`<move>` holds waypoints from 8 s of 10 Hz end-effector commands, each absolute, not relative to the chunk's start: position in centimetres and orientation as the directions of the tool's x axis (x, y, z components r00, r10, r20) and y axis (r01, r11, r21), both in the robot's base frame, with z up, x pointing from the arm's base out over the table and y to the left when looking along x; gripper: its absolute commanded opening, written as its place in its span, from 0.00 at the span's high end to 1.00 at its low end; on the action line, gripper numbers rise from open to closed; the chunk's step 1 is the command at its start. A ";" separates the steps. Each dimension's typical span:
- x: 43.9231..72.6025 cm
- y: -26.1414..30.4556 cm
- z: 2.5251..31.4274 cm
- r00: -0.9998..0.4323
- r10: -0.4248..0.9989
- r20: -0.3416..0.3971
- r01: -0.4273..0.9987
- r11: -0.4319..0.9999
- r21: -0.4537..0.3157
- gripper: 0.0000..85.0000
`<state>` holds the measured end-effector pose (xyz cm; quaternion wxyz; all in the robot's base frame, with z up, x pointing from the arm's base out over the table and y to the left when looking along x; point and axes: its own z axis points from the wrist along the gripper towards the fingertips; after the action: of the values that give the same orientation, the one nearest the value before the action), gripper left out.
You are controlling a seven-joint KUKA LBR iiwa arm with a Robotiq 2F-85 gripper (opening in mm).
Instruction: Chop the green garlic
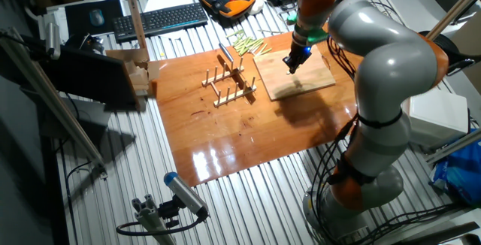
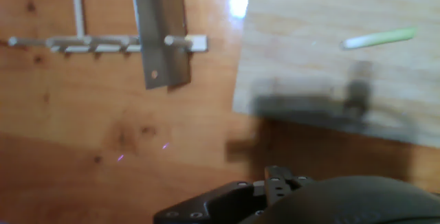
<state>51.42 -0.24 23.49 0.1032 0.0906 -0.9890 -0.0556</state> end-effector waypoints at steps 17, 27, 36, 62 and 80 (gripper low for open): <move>54.0 14.1 21.2 -0.981 -0.153 0.121 -0.146 0.987 0.067 1.00; 54.3 14.5 21.3 -0.966 -0.245 0.081 -0.243 0.970 0.033 1.00; 62.8 17.0 18.4 -0.982 -0.189 0.020 -0.190 0.981 -0.049 0.60; 64.5 15.3 10.4 -0.969 -0.223 -0.103 -0.215 0.973 -0.087 1.00; 61.9 11.7 22.0 -0.989 -0.085 -0.124 -0.084 0.996 -0.015 1.00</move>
<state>61.98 11.64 21.91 -0.0625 0.0443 -0.9971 0.0045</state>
